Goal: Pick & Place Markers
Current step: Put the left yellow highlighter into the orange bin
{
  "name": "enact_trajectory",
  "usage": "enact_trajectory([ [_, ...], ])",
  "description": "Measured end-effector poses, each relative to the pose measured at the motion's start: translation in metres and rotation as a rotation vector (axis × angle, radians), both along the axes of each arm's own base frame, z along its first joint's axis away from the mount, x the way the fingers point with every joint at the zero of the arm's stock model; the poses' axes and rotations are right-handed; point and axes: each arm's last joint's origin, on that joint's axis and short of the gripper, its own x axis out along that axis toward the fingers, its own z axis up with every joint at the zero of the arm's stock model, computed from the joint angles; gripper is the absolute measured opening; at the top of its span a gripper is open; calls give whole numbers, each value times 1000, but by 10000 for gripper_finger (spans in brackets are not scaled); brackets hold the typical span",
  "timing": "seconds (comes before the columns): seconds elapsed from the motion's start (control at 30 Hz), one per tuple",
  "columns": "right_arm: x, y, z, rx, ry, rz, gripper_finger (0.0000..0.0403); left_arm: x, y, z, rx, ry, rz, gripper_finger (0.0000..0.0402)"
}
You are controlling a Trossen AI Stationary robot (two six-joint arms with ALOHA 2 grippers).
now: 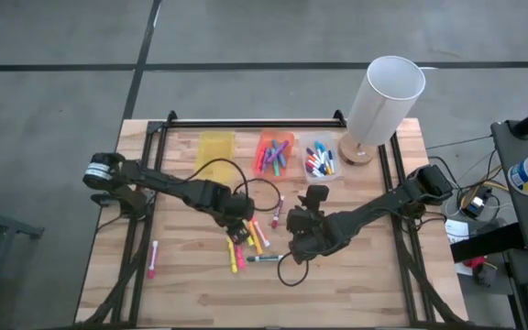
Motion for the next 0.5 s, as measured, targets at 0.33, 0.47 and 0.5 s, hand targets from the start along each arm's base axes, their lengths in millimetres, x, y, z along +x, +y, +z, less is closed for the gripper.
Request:
enact_trajectory([
  [0.33, 1, -1, 0, 1, -3, -2, 150, -18, -12, -27, 85, 30, -31, 181],
  [0.47, 1, -1, 0, 1, -4, -3, 150, -19, -21, -28, 129, -64, -77, 181],
  [0.5, 1, -1, 0, 0, -5, -3, 150, -20, -24, -27, 133, -88, -97, 181],
])
